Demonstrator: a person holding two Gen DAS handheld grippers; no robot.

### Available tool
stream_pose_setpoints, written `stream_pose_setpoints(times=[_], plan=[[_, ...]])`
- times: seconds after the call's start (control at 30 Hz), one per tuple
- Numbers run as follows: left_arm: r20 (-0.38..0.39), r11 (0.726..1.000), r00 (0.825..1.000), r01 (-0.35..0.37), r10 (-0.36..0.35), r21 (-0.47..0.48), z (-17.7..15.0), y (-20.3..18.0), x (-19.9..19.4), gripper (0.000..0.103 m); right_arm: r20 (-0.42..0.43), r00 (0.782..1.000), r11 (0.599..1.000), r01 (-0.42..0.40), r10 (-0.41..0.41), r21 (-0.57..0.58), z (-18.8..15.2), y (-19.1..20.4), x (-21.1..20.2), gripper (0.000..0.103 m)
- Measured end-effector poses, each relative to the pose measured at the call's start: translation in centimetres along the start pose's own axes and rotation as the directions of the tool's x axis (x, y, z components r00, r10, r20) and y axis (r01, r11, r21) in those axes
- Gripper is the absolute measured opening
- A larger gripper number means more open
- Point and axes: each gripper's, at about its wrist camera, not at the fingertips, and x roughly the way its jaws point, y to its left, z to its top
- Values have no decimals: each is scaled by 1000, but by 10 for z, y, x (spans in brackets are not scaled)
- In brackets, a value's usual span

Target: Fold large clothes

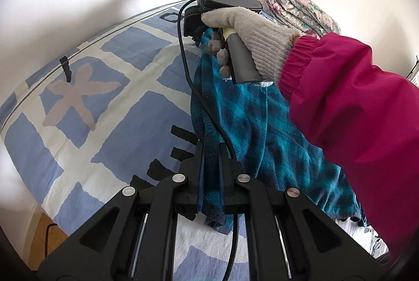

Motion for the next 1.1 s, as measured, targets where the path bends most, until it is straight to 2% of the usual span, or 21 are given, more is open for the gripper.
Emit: stream_pose_setpoints(times=[0.23,0.3,0.37,0.5,0.7,0.9,1.1], plan=[[3,1000,1000,-2,2,4,0,-1,-1,6,5,1000,1000,13,-13,-6,0,-5,-1,18],[3,1000,1000,1,-1,4,0,0,-1,6,5,1000,1000,20,-20,-9,1,-7,-1,10],[4,1000,1000,2,-2,6,0,-1,-2,6,8,1000,1000,11,-11,-6,1,-10,-2,8],[7,1000,1000,5,-5,10,0,-3,-3,6,21,1000,1000,-16,16,8,0,-17,-6,6],[10,1000,1000,13,-14,20,0,-7,-5,6,51,993,992,-114,110,63,0,-37,-16,5],[18,999,999,31,-32,41,-1,-18,-10,6,117,964,957,-256,241,138,-5,-73,-30,5],[18,997,999,42,-43,68,-4,-33,-12,6,180,938,928,-327,296,181,-15,-110,-42,5]])
